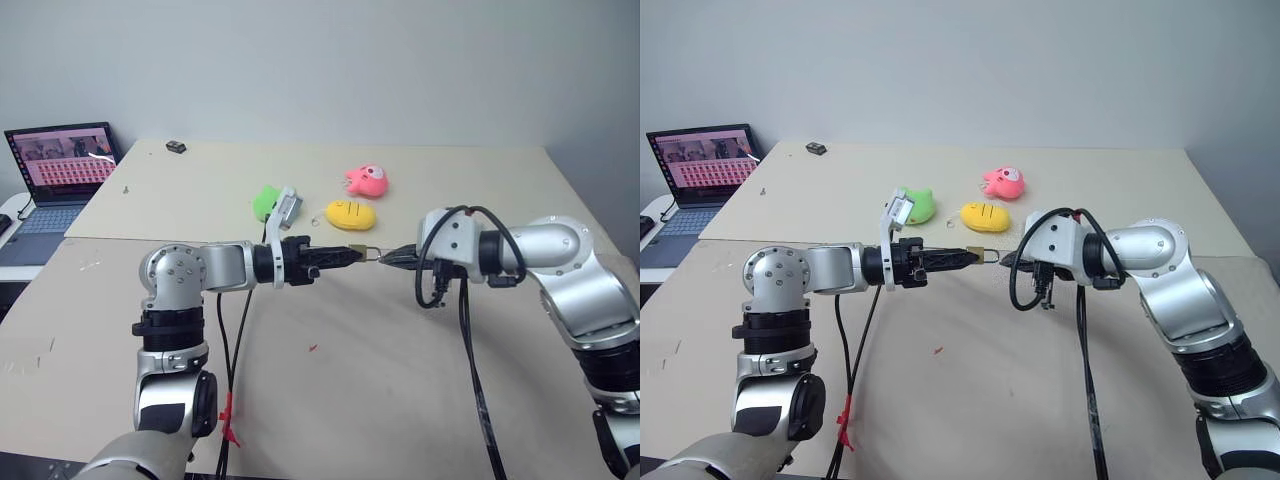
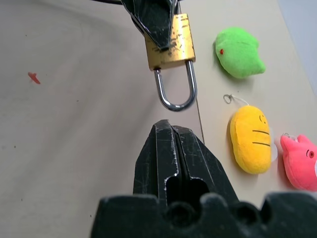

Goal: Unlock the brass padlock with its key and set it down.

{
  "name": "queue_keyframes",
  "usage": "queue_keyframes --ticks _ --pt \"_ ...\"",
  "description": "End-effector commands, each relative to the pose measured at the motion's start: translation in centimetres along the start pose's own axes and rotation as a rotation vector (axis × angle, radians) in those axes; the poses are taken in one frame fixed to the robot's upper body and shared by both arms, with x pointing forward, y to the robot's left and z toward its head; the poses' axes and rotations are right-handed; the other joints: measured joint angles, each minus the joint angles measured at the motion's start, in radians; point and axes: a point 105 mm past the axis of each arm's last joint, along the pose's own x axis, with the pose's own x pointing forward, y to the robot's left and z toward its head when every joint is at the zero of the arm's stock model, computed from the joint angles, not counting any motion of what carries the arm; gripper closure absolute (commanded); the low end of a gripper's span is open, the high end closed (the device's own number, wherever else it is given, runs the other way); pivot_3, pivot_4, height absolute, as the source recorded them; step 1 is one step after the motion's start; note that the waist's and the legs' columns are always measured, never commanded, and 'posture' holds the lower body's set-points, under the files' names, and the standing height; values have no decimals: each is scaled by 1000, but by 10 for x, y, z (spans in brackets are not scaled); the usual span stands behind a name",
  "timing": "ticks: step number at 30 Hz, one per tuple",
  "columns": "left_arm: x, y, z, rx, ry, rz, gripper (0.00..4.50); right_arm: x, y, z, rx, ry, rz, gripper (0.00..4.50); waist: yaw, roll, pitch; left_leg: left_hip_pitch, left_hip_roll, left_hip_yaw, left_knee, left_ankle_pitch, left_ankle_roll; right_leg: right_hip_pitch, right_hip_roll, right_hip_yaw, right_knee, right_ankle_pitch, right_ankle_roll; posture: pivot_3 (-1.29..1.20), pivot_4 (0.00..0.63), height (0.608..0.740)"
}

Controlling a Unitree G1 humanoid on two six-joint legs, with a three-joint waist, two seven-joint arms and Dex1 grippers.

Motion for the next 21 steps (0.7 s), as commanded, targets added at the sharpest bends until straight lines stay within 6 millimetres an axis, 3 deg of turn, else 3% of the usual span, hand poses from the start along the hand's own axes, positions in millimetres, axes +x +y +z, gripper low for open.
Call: queue_keyframes --ticks 1,15,21 --pt "-1 -6 5 22 -22 -21 4458 -12 -12 15 -60 -25 -48 4470 -1 0 0 0 0 0 0 0 0 0 0 0 0 0 0 0 150 657" --pt "1 -5 4 23 -17 -21 4458 -23 -9 47 -58 -68 11 4470 1 0 0 0 0 -2 -1 0 -1 0 0 0 0 0 0 0 150 657" --pt "3 -6 5 26 -19 -25 4458 -16 -4 44 -54 -64 19 4470 1 0 0 0 0 -2 -1 0 0 0 0 0 0 0 0 0 150 657"
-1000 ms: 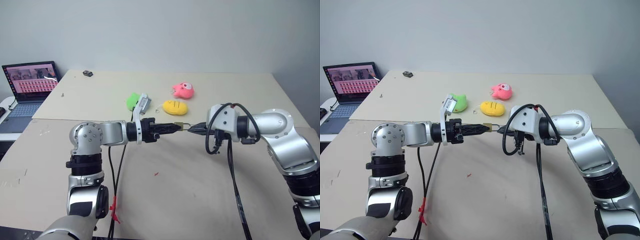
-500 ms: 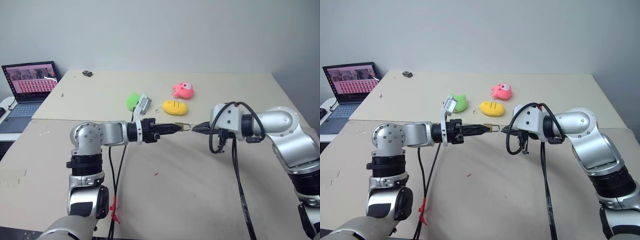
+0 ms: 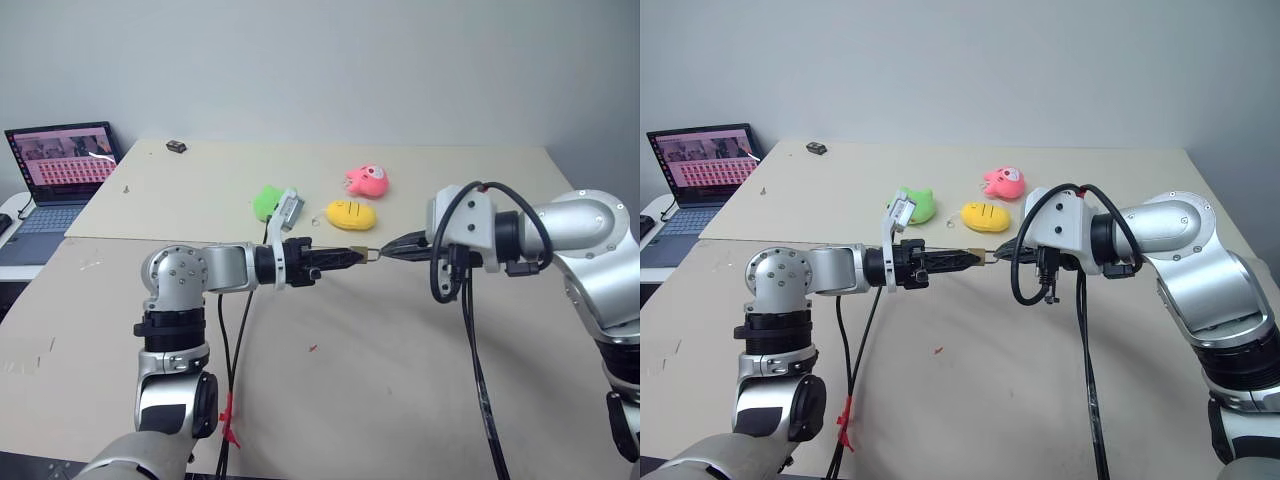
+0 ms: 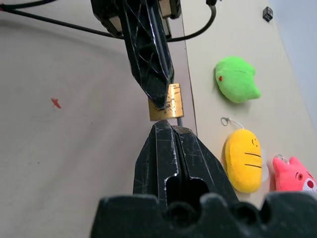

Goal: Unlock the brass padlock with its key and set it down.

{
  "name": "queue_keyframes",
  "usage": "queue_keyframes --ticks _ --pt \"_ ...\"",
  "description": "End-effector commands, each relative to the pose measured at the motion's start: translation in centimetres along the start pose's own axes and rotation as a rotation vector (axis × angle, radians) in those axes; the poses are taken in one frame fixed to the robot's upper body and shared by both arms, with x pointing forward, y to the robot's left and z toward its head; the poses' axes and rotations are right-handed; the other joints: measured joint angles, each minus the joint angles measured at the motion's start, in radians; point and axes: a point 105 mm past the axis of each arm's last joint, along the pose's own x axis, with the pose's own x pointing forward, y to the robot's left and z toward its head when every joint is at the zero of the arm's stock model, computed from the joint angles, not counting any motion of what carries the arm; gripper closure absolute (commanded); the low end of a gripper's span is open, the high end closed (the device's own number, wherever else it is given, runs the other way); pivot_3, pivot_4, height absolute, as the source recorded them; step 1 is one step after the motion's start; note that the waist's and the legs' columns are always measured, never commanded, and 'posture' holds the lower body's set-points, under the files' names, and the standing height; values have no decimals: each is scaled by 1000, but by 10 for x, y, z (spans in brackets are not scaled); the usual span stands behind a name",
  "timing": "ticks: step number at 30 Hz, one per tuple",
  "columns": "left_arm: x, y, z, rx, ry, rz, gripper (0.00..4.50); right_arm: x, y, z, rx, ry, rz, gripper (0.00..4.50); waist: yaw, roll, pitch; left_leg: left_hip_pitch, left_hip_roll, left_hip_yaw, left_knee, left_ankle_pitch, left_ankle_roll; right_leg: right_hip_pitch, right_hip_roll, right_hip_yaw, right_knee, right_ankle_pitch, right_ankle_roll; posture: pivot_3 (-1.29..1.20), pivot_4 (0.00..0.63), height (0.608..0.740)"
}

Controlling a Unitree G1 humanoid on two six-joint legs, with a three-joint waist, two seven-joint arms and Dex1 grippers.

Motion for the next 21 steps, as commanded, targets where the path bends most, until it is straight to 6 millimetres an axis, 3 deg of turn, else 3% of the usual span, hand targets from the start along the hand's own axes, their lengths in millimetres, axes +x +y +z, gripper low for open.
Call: queue_keyframes --ticks 1,9,16,21 --pt "1 -7 7 28 -24 -26 4458 1 -2 6 -36 -12 -23 4470 0 0 0 0 0 0 0 0 0 0 0 0 0 0 0 0 150 657" --pt "0 -14 10 65 -18 -23 4458 14 -3 -11 -63 0 -47 4470 -1 0 0 0 0 0 0 0 0 0 0 0 0 0 0 0 150 657" --pt "-5 -31 20 98 -34 -60 4458 21 -17 -22 -87 -10 -104 4470 -1 0 0 0 0 0 0 0 -1 0 0 0 0 0 0 0 150 657" --pt "-10 -33 24 93 -52 -52 4458 23 -26 -33 -121 4 -165 4470 -1 0 0 0 0 0 0 1 -1 0 0 0 0 0 0 0 150 657"
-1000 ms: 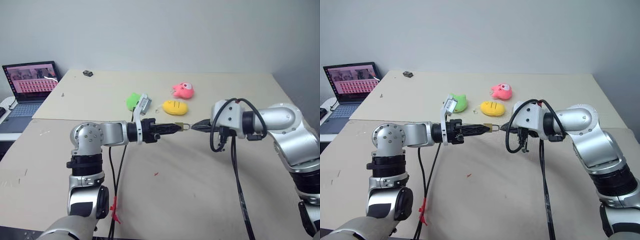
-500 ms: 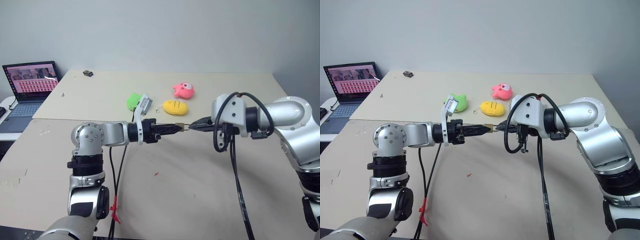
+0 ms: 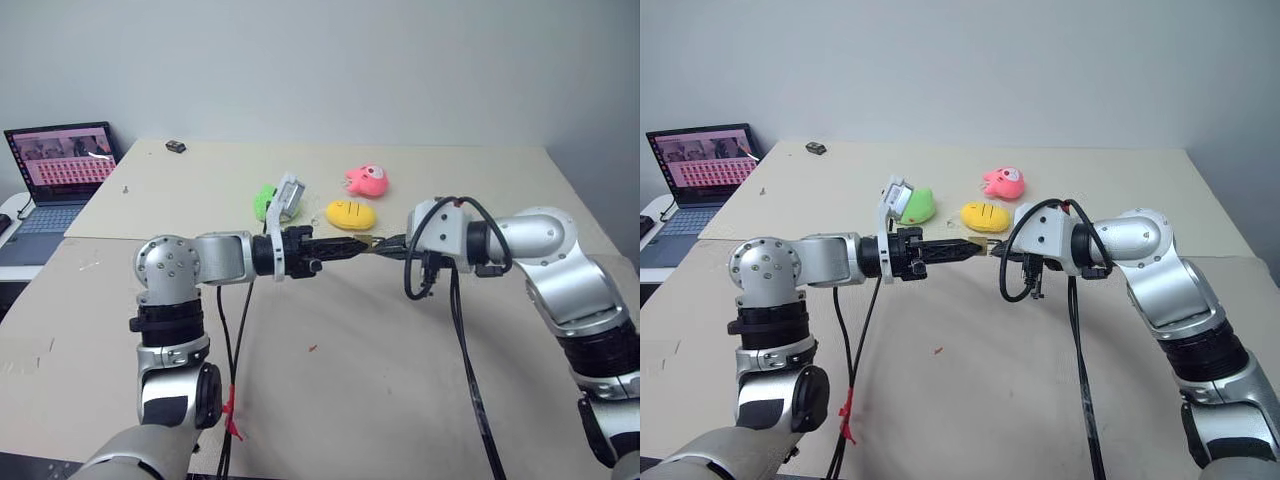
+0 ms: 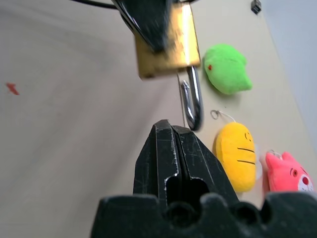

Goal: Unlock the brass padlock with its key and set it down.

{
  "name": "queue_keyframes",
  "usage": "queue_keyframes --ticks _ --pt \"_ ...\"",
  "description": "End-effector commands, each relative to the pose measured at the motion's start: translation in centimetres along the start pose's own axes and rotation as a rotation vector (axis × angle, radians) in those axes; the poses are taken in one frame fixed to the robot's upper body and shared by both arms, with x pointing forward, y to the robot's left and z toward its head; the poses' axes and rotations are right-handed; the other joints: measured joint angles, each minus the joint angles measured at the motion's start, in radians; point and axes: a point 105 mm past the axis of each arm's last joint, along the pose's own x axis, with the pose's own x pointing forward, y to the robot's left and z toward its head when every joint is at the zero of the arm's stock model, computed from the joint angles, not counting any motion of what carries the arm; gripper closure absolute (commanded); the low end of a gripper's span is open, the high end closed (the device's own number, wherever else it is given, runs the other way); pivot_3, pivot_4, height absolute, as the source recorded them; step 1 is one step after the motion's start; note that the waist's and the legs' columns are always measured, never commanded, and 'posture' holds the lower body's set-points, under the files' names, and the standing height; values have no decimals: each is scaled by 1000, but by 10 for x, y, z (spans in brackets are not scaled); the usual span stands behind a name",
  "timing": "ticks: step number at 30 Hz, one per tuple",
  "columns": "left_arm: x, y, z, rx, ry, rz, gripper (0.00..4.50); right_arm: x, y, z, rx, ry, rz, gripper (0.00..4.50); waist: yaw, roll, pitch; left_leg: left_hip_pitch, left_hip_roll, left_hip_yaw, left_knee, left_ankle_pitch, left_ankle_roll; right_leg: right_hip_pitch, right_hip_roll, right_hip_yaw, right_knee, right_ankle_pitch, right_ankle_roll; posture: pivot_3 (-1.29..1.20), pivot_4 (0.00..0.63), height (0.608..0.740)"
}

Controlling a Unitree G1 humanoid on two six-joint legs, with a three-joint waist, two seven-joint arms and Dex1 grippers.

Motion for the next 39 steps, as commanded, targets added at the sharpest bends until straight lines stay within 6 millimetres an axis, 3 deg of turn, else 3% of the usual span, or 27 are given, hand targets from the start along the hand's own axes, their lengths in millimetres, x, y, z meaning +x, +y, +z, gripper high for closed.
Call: queue_keyframes --ticks 1,7,11,15,21,25,33,39 --pt "-5 -13 11 50 -30 -22 4458 -2 -17 3 -79 -19 -103 4470 0 0 0 0 0 0 0 0 0 0 0 0 0 0 0 0 150 657" --pt "-8 -9 7 26 -34 -6 4458 -6 -38 -6 -108 -7 -242 4470 0 0 0 0 0 0 -1 6 -11 0 0 0 0 0 0 0 150 657" --pt "-9 -3 0 12 -16 17 4458 -15 -39 -8 -72 -12 -246 4470 0 0 0 -1 0 0 -1 6 -11 0 0 0 0 0 1 0 150 657" --pt "-14 3 -4 0 -1 39 4458 -24 -18 6 80 -103 -97 3525 1 0 0 -1 0 -1 -1 6 -11 0 0 0 1 0 1 0 150 657" --pt "-14 12 -10 -37 14 52 4458 -33 10 34 166 -181 74 1519 0 0 0 -2 0 -3 -2 5 -10 0 0 0 1 0 1 0 150 657" --pt "-15 16 -18 -79 38 45 4458 -35 23 41 219 -170 135 73 0 0 0 -1 -1 -4 -2 5 -9 1 0 0 0 0 1 0 150 657" --pt "-18 32 -57 -147 187 122 4458 -32 21 38 183 -122 68 73 -3 0 0 -1 -1 -5 -2 5 -9 1 1 0 0 0 1 0 150 657" --pt "-17 36 -82 56 354 188 4458 -34 21 39 186 -115 35 73 -3 0 0 -1 -1 -6 -3 6 -10 1 2 1 0 0 1 0 150 657"
